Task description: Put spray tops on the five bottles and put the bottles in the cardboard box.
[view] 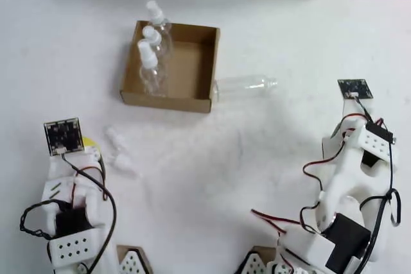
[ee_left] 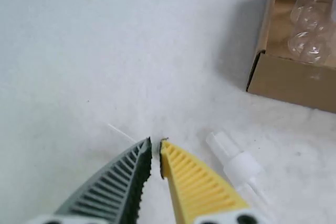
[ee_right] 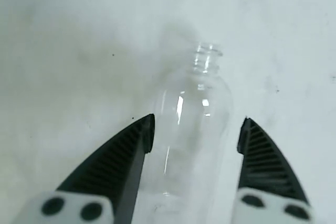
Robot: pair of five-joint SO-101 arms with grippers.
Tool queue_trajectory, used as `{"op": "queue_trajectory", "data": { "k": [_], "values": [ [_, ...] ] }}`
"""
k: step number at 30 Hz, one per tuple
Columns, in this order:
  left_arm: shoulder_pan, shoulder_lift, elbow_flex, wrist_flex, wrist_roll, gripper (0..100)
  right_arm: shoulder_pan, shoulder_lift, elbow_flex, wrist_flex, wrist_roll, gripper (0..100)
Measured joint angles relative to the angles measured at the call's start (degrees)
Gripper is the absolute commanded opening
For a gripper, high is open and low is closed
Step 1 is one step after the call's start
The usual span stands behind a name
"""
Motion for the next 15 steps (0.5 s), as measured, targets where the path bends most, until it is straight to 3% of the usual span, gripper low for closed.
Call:
{"op": "queue_trajectory", "data": {
  "k": [5,15],
  "values": [
    [0.0,0.0,0.0,0.0,0.0,5,0.0,0.0,0.0,0.0,-3.69,26.5],
    [0.0,0.0,0.0,0.0,0.0,5,-1.14,7.3,-4.48,0.0,-3.87,26.5]
  ]
}}
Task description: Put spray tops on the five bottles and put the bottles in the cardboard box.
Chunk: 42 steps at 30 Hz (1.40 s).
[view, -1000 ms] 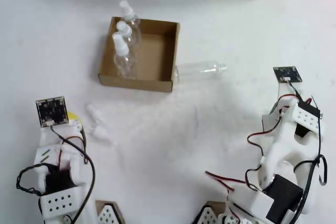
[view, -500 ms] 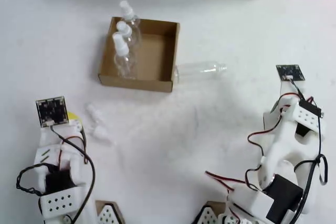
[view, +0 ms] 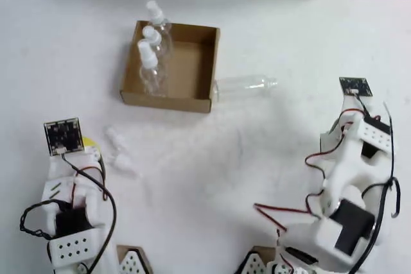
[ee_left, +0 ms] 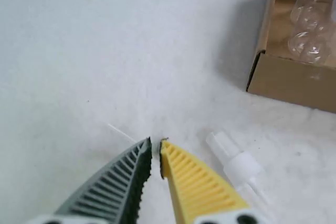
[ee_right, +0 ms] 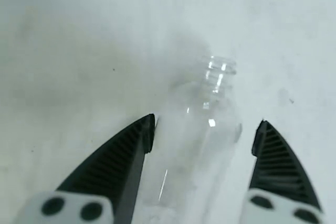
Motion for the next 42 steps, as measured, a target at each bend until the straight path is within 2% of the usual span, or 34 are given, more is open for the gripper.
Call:
{"op": "queue_trajectory", "data": {
  "k": [7,12,19,29,32,36,38,42],
  "values": [
    [0.0,0.0,0.0,0.0,0.0,5,-0.09,9.49,-7.47,4.48,-0.09,26.5],
    [0.0,0.0,0.0,0.0,0.0,5,0.0,10.99,-11.16,9.93,-0.44,26.5],
    [0.0,0.0,0.0,0.0,0.0,5,0.26,10.9,-15.3,15.74,-6.77,26.5],
    [0.0,0.0,0.0,0.0,0.0,5,0.26,12.66,-15.38,12.31,-12.84,26.0],
    [0.0,0.0,0.0,0.0,0.0,5,0.26,14.15,-15.38,11.43,-12.92,18.0],
    [0.0,0.0,0.0,0.0,0.0,5,0.35,15.03,-16.26,11.16,-12.92,0.4],
    [0.0,0.0,0.0,0.0,0.0,5,0.44,15.03,-17.23,11.16,-12.92,3.6],
    [0.0,0.0,0.0,0.0,0.0,5,0.26,15.03,-19.08,12.48,-12.92,1.9]
  ]
}}
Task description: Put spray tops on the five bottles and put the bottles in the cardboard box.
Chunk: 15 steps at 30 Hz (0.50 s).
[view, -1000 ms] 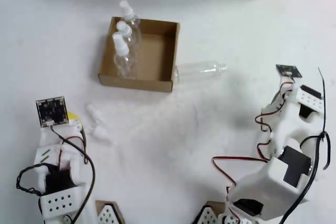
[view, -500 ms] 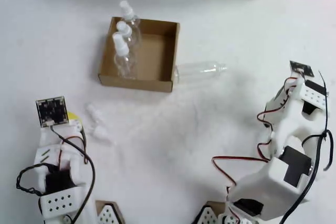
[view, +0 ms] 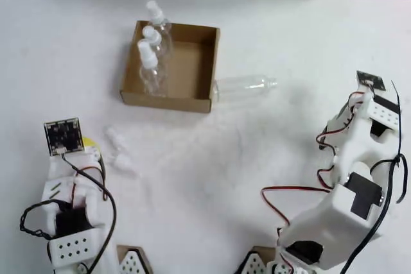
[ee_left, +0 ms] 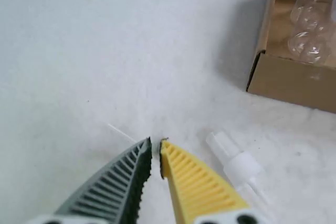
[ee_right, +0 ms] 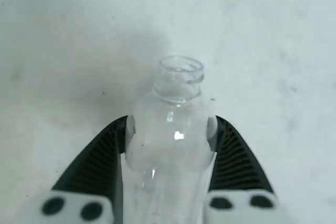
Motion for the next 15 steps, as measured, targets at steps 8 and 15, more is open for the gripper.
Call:
{"op": "queue_trajectory", "data": {
  "k": [8,15],
  "values": [
    [0.0,0.0,0.0,0.09,0.0,5,-3.69,-11.78,5.63,7.21,0.0,1.6],
    [1.67,0.0,0.0,2.9,0.0,5,-13.8,-24.26,25.58,-2.73,-0.62,1.6]
  ]
}}
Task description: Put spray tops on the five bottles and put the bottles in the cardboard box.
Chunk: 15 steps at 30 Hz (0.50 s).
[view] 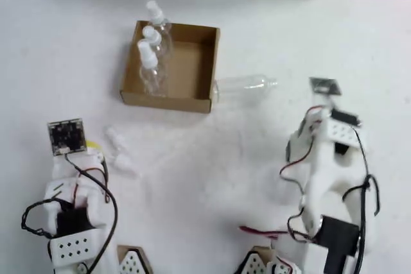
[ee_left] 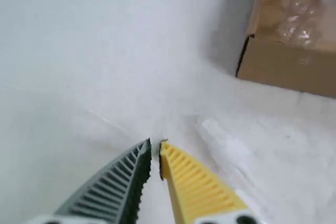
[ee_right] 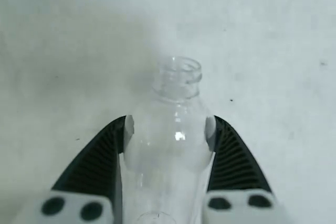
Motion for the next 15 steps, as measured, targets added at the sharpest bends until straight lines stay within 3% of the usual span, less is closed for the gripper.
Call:
{"op": "queue_trajectory", "data": {
  "k": [11,15],
  "values": [
    [8.53,0.62,-12.48,13.01,3.87,5,-3.78,-1.58,9.58,-11.43,-0.44,1.6],
    [12.04,11.96,-20.4,14.95,7.82,5,-3.69,-1.58,9.76,-12.04,-0.44,1.6]
  ]
}}
